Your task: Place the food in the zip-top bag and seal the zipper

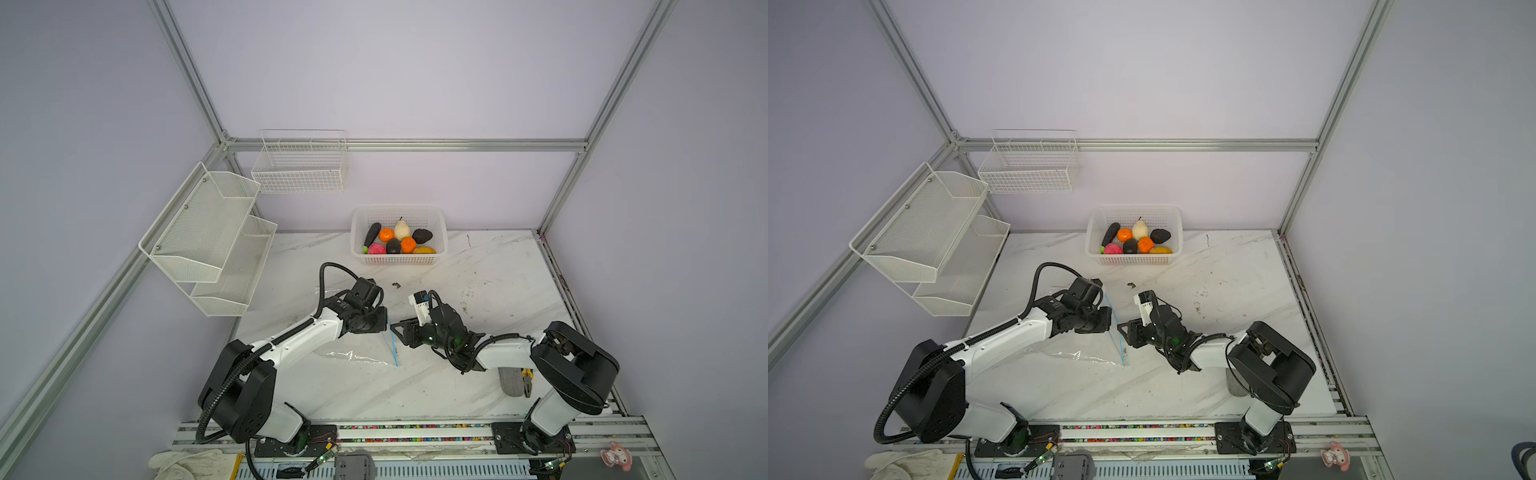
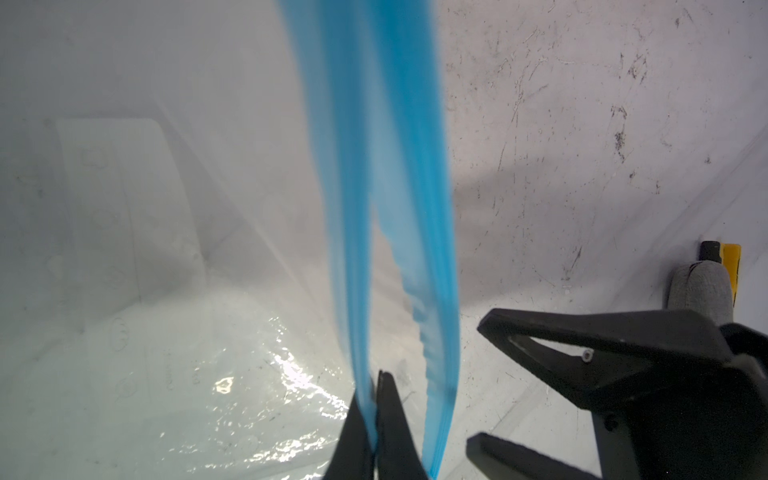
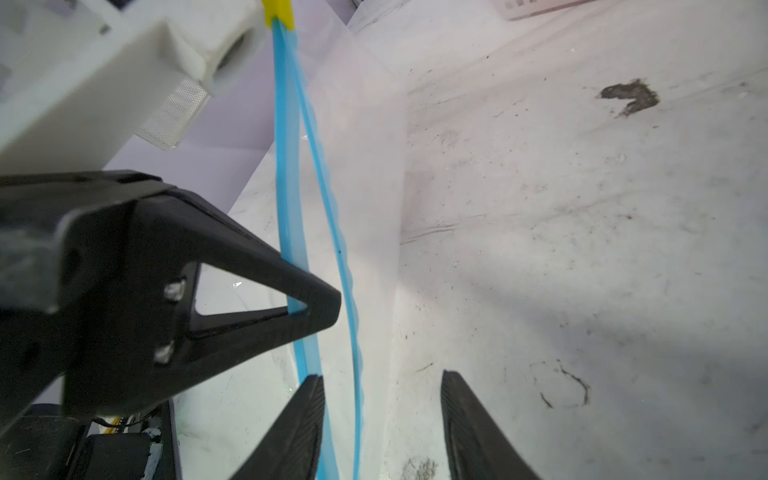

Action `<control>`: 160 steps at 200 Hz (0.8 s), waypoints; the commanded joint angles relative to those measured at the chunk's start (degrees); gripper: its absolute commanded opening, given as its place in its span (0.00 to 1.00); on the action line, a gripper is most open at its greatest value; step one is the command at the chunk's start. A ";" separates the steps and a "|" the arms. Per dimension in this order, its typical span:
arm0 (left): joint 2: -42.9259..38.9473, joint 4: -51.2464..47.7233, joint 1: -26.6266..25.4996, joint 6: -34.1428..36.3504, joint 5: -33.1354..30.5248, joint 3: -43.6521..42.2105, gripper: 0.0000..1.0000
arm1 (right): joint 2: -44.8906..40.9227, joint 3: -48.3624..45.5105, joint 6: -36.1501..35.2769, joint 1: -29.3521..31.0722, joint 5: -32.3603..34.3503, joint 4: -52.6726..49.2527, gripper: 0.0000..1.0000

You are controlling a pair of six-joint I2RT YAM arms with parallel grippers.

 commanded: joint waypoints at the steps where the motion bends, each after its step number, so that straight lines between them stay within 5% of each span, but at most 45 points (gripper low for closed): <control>1: -1.65 0.35 0.34 -0.19 0.77 4.28 0.00 | 2.25 2.01 -1.47 0.22 -1.63 2.46 0.46; 75: -4.13 0.26 0.14 -0.01 1.70 2.75 0.00 | 7.12 5.77 -1.73 0.23 -2.69 1.72 0.16; 160: -3.17 0.94 -0.21 0.40 2.61 0.38 0.13 | 10.00 6.45 1.31 -1.06 -5.87 3.89 0.03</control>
